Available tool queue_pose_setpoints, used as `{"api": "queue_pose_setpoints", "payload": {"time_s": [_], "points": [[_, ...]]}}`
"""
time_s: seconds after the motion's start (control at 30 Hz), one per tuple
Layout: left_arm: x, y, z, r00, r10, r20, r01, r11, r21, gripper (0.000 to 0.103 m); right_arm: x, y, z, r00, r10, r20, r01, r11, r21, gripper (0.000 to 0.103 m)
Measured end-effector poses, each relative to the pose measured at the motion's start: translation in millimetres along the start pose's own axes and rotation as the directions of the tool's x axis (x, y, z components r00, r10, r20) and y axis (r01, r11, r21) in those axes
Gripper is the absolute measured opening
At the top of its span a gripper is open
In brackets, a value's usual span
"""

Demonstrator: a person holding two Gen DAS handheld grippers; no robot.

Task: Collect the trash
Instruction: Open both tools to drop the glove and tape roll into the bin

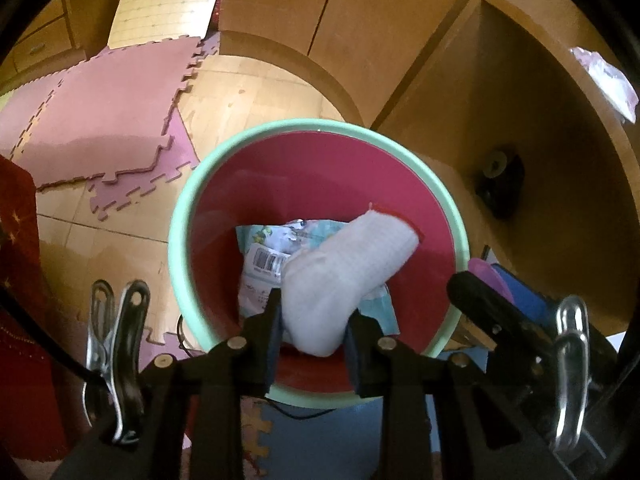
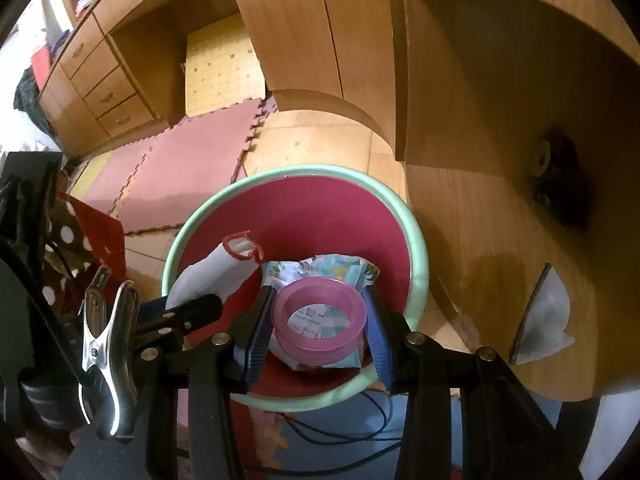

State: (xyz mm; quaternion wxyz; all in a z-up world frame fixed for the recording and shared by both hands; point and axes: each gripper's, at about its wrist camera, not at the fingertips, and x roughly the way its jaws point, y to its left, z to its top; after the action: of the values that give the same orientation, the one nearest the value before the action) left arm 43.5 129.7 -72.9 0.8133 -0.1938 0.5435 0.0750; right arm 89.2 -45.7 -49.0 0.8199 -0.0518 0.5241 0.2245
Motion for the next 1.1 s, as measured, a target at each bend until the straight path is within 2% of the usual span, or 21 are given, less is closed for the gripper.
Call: {"api": "queue_pose_setpoints", "payload": {"time_s": [0.13, 0.23, 0.37, 0.5, 0.63, 0.7, 0.83, 1.1], "points": [[3, -3, 0, 0.999, 0.039, 0.010, -0.040, 0.999, 0.015, 0.028, 6, 0, 2, 1.000, -0.009, -0.010, 0.009, 1.000, -0.022, 0.044], [5, -2, 0, 1.000, 0.016, -0.002, -0.016, 1.000, 0.002, 0.033, 10, -2, 2, 1.000, 0.005, -0.020, -0.005, 1.000, 0.008, 0.044], [7, -2, 1, 0.999, 0.036, -0.001, -0.036, 0.999, 0.006, 0.040, 11, -4, 3, 1.000, 0.014, -0.024, -0.013, 1.000, 0.021, 0.044], [6, 1, 2, 0.999, 0.035, -0.008, -0.035, 0.999, -0.012, 0.041, 11, -4, 4, 1.000, 0.022, -0.020, -0.021, 0.999, 0.024, 0.044], [5, 4, 2, 0.999, 0.036, -0.006, -0.036, 0.999, -0.024, 0.041, 7, 3, 3, 1.000, 0.004, 0.003, -0.004, 1.000, -0.020, 0.045], [4, 6, 2, 1.000, 0.031, -0.002, -0.032, 0.999, -0.040, 0.041, 5, 5, 4, 1.000, 0.006, 0.016, -0.005, 1.000, -0.031, 0.047], [1, 10, 3, 1.000, 0.024, 0.005, -0.024, 0.998, -0.063, 0.041, 1, 3, 4, 0.999, 0.022, 0.027, -0.022, 1.000, -0.019, 0.058], [-6, 5, 3, 1.000, 0.018, 0.020, -0.017, 0.999, -0.045, 0.041, -3, 0, 4, 0.999, 0.036, 0.034, -0.036, 0.999, -0.004, 0.059]]}}
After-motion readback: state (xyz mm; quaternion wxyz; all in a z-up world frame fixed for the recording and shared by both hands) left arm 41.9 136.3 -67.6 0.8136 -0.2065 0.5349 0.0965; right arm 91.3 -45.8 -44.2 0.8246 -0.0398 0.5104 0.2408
